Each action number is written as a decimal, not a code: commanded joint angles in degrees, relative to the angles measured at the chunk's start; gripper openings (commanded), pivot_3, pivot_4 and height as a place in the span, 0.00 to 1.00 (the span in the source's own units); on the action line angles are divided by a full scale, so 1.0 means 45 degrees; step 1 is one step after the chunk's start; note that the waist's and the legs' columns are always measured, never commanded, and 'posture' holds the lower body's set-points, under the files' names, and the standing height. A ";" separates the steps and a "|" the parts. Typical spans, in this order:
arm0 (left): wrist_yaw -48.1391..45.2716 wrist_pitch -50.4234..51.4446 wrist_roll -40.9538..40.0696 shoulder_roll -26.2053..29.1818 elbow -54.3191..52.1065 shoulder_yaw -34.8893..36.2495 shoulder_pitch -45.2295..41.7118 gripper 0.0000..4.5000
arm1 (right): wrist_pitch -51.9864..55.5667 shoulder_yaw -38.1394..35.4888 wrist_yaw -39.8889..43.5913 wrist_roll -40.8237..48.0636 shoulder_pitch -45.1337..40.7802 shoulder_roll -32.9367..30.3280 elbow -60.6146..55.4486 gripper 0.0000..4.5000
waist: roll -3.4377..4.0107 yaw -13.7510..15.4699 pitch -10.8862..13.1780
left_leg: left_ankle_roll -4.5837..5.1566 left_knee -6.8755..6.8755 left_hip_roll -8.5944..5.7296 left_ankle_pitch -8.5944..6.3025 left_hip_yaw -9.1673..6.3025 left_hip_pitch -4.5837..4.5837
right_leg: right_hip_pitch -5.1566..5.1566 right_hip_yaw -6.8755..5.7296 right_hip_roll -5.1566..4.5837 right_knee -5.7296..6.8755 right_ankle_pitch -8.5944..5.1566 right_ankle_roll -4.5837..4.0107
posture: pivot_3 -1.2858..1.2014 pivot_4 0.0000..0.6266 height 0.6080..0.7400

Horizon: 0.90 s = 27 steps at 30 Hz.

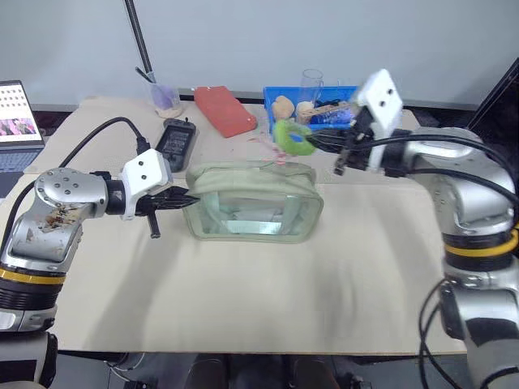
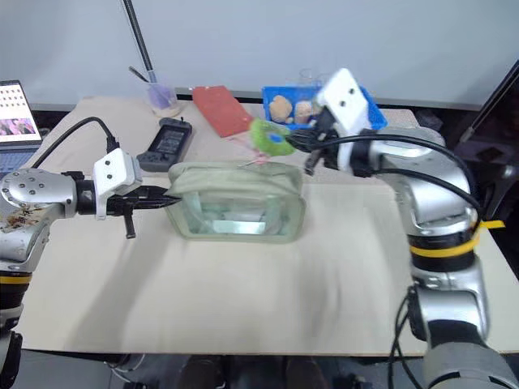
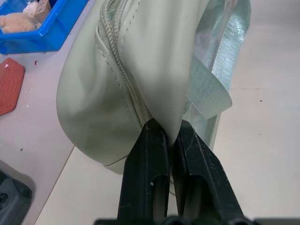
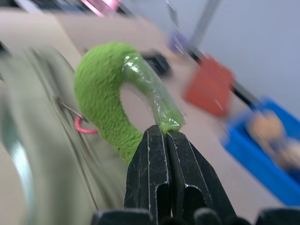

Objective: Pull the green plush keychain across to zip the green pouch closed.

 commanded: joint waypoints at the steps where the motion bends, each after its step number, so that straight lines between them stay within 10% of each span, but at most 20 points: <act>1: -0.0103 -0.0365 0.0269 0.0064 0.0415 0.0035 -0.0437 0.00 | 0.0369 -0.1406 -0.0651 -0.0185 0.0411 -0.1122 -0.0740 0.00 | 0.0001 0.0001 0.0000 | 0.0000 -0.0001 0.0001 0.0000 -0.0001 0.0001 | 0.0000 0.0000 0.0001 0.0002 -0.0002 -0.0002 | 0.52 0.24 1.00; 8: -0.0287 -0.0875 0.0519 -0.0180 0.1400 -0.0305 -0.0950 0.00 | -0.0078 -0.2414 -0.1849 -0.0868 0.3591 -0.2095 -0.0402 0.00 | -0.0002 0.0003 -0.0001 | 0.0003 -0.0008 -0.0008 -0.0001 -0.0004 0.0004 | 0.0012 0.0001 -0.0002 -0.0011 -0.0016 0.0001 | 0.52 0.24 1.00; 14: -0.0377 -0.1087 0.0667 -0.0495 0.1846 -0.0539 -0.1294 0.00 | -0.0284 -0.1060 -0.2816 -0.0661 0.5755 0.0153 -0.0549 0.00 | -0.0005 -0.0085 -0.0004 | 0.0004 -0.0006 -0.0010 0.0001 -0.0013 0.0020 | 0.0023 0.0008 0.0009 0.0006 -0.0016 0.0009 | 0.52 0.24 1.00; 27: -0.0513 -0.1118 0.0619 -0.0604 0.1775 -0.0256 -0.1151 0.00 | -0.1768 0.0031 -0.2343 -0.0952 0.4885 0.1179 0.0919 0.07 | -0.0002 -0.0031 -0.0002 | 0.0004 0.0002 -0.0014 0.0001 -0.0015 0.0023 | 0.0030 0.0009 0.0006 0.0011 -0.0029 0.0030 | 0.52 0.24 1.00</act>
